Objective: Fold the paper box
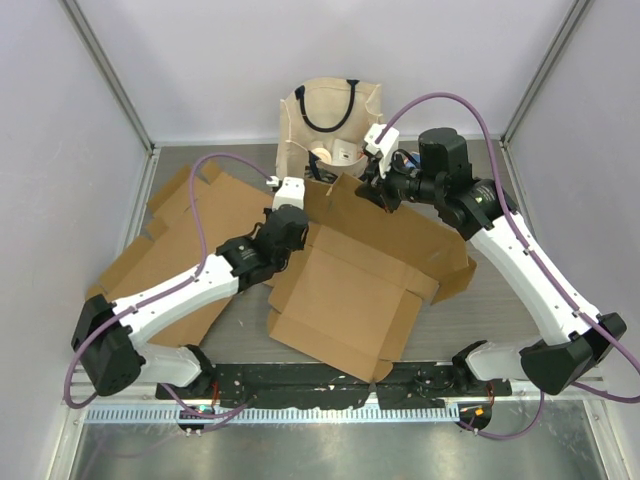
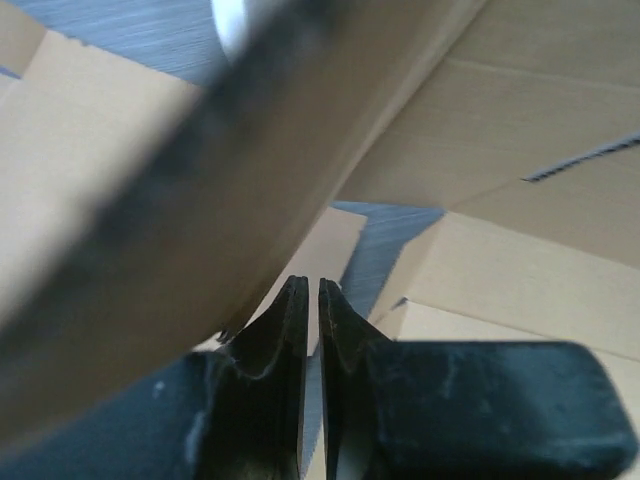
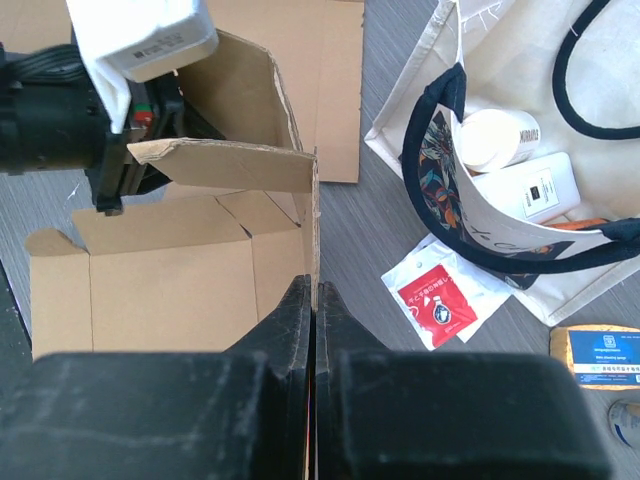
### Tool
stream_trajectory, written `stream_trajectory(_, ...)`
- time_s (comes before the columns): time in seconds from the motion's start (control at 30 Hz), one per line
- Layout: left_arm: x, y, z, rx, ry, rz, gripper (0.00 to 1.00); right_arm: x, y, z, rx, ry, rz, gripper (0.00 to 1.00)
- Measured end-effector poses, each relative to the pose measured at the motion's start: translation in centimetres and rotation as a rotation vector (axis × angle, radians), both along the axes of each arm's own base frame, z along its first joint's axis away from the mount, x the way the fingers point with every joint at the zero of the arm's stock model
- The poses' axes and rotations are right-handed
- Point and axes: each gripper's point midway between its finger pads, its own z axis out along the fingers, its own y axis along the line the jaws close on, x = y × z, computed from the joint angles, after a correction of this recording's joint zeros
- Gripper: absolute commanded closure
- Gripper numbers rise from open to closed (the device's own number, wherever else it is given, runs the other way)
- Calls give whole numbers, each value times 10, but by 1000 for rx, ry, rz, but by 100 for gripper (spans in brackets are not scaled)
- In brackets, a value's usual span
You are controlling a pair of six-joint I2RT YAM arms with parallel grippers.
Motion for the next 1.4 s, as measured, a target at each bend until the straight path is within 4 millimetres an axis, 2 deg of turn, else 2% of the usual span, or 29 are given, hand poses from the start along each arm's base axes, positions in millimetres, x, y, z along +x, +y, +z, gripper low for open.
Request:
stream_trajectory(0.13,7,4,-8,40,-4,43,89,0,0,2,2,-3,0,99)
stream_trajectory(0.23,9,-3,-12,30,2,26,89,-1,0,2,3,-4,0,99)
stream_trajectory(0.47,3,-44,-14,-108,36,-134,86,-2,2,4,15,-4,9,99)
stream_trajectory(0.6,4,-63,-23,-156,63,-180,85,-4,2,1,14,11,13,99)
stream_trajectory(0.73,1,-70,-31,-173,84,-200,71,-3,0,-8,-1,28,3,99)
stream_trajectory(0.77,-1,-68,-31,-178,80,-205,62,-3,0,-8,-2,27,2,99)
stream_trajectory(0.8,-5,-64,-30,-183,76,-208,59,-3,0,-7,-1,27,2,99)
stream_trajectory(0.87,-14,-55,-25,-196,64,-215,50,-3,1,-5,4,19,3,99)
stream_trajectory(0.97,-28,-39,-7,-234,31,-217,46,-2,1,-2,12,4,4,99)
stream_trajectory(1.03,-37,-26,10,-279,-8,-204,50,-2,1,-2,11,4,1,99)
stream_trajectory(1.07,-40,-22,16,-295,-19,-200,60,-2,1,-2,10,4,1,99)
stream_trajectory(1.2,-58,-7,36,-391,-77,-214,78,-2,1,-1,11,4,1,99)
stream_trajectory(1.3,-65,-17,31,-407,-57,-270,83,-2,1,0,13,2,1,99)
stream_trajectory(1.4,-67,-40,17,-366,-28,-325,86,-2,1,2,16,-1,1,99)
